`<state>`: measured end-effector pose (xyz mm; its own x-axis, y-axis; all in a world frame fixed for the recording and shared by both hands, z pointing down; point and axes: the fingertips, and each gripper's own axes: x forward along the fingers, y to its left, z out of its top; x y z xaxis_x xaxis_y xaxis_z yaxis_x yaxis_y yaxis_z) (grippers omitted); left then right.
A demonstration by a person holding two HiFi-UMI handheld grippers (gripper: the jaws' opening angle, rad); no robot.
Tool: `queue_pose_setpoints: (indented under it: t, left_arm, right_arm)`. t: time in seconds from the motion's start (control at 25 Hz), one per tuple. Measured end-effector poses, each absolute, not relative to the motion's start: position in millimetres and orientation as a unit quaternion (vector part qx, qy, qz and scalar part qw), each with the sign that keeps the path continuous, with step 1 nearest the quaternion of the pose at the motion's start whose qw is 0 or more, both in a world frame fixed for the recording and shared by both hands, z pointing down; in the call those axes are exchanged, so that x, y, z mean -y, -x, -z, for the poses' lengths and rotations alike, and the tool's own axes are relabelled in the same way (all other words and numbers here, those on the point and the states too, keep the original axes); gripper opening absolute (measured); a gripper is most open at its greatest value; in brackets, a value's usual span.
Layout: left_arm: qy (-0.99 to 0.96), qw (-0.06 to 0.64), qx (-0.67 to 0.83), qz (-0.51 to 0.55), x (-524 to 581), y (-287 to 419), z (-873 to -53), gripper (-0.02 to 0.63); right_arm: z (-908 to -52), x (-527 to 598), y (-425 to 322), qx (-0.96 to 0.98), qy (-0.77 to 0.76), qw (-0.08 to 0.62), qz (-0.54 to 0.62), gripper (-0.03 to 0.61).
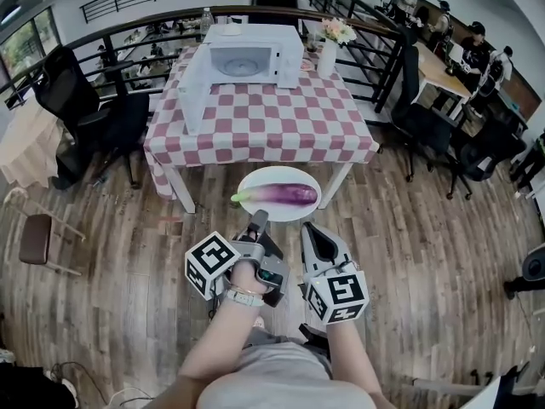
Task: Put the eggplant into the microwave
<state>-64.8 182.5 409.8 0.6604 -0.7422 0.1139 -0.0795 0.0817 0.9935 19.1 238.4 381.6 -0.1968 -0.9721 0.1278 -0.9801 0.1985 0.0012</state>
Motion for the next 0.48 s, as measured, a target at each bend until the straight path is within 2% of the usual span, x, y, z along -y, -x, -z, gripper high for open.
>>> queue_pose_setpoints:
  t: [0.48]
  left_arm:
    - [-0.633, 0.649, 0.332, 0.26, -157.6, 80.0, -401.1, 0.017]
  right_arm:
    - [-376.9, -207.4, -1.9, 0.788, -0.613, 0.046, -0.035, 0.023]
